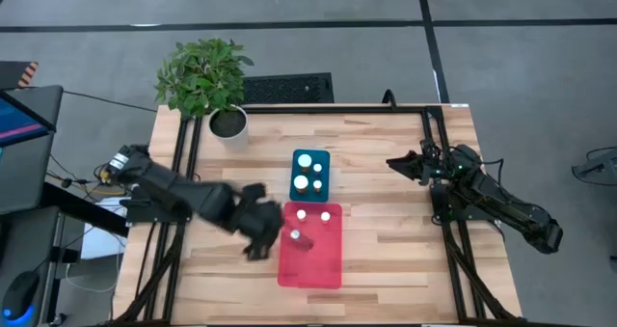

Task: Pick and place medicine bottles into bin by pill shape (circle, oval)
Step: Put the small orange tablet bottle into the red bin

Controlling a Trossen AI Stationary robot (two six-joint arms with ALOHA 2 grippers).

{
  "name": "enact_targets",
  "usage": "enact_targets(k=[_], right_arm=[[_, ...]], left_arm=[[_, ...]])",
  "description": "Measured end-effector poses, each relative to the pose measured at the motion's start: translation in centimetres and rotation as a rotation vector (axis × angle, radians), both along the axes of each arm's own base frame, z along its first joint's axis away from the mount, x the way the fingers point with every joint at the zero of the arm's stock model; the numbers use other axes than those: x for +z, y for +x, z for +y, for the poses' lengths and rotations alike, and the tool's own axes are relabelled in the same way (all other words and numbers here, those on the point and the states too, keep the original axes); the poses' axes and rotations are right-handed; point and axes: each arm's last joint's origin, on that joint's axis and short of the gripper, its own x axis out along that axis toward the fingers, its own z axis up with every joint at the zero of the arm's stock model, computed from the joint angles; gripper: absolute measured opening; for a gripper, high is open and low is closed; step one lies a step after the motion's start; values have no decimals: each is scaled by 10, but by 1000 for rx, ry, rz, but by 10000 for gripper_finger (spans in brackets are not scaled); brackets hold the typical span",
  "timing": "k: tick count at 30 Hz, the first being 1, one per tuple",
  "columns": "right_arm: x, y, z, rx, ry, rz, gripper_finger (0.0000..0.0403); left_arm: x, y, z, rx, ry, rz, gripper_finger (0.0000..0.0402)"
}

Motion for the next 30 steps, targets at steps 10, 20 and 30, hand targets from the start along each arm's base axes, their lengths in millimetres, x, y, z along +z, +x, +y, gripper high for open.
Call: enact_targets(k=[10, 20, 30], right_arm=[[0, 0, 0, 0, 1, 1, 205], [0, 0, 0, 0, 1, 2, 205], [0, 0, 0, 0, 1, 1, 205]], left_arm=[[-27, 69, 41, -34, -25, -56, 114], [-58, 124, 25, -165, 32, 28, 114], [-102, 143, 17, -228, 27, 166, 114]])
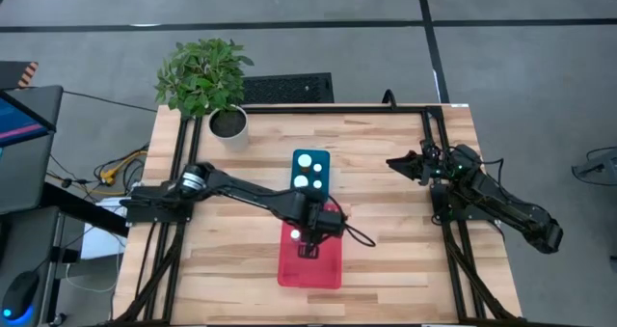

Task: Pick and place medicine bottles into bin by pill shape (circle, oval)
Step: Put the small orange tablet bottle into the red bin

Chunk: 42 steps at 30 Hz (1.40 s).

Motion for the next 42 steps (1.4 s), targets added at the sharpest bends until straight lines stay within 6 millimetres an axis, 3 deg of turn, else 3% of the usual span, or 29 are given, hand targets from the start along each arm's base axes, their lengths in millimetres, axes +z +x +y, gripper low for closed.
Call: enact_targets(k=[4, 16, 37, 42], right_arm=[[0, 0, 0, 0, 0, 0, 205], [0, 0, 0, 0, 0, 0, 205], [0, 0, 0, 0, 0, 0, 205], [0, 0, 0, 1, 0, 0, 205]], left_arm=[[-16, 1, -4, -33, 14, 56, 114], [-30, 4, -6, -92, 42, 89, 114], [-29, 6, -6, -116, 23, 68, 115], [-29, 7, -6, -116, 21, 57, 141]])
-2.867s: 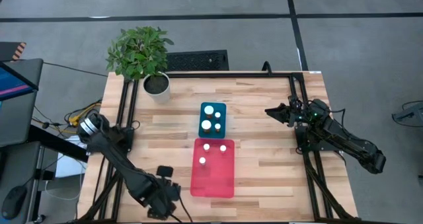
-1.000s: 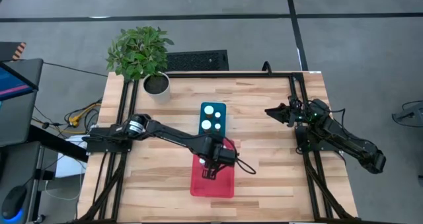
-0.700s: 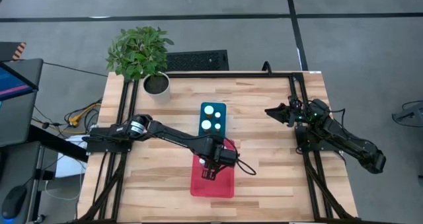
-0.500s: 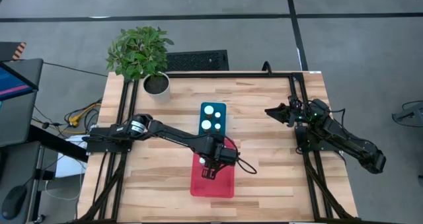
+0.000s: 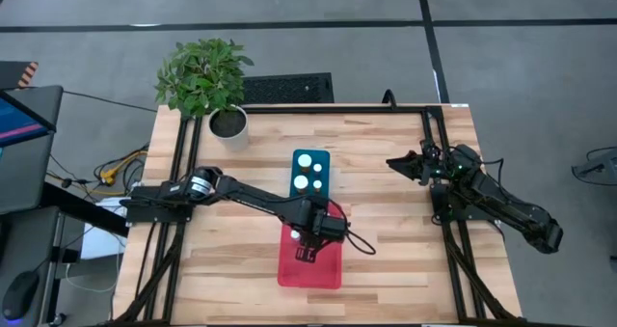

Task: Pick and place medicine bottles into bin by pill shape (circle, oval)
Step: Put the small orange tablet bottle into the red bin, then return to Home Position

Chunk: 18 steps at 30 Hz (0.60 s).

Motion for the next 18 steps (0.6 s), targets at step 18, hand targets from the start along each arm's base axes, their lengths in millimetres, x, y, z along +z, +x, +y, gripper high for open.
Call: enact_targets(k=[18], right_arm=[[0, 0, 0, 0, 0, 0, 205]], left_arm=[[53, -18, 4, 53, -51, -80, 211]])
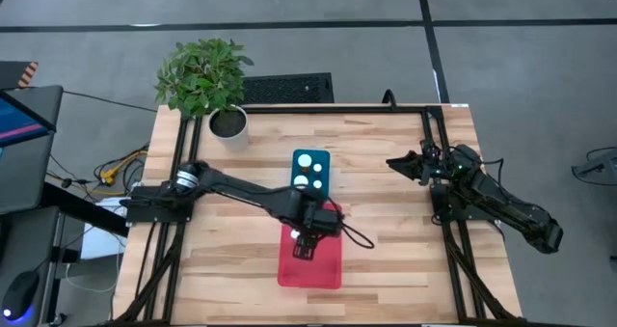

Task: Pick and place medicine bottles into bin by pill shape (circle, oval)
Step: Return to Home Position

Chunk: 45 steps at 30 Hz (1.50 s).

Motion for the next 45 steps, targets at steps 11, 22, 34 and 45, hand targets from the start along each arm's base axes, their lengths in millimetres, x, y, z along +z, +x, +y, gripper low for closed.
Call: enact_targets(k=[11, 22, 34, 45], right_arm=[[3, 0, 0, 3, 65, -35, 205], [62, -14, 13, 131, -241, -346, 205], [109, -34, 22, 64, -618, -388, 205], [95, -31, 14, 67, -717, -232, 205]], left_arm=[[125, -76, 24, 125, 132, -289, 211], [217, -213, 56, 629, 197, -608, 211], [205, -284, 44, 331, -108, -864, 211], [52, -316, 49, 252, -542, -1145, 211]])
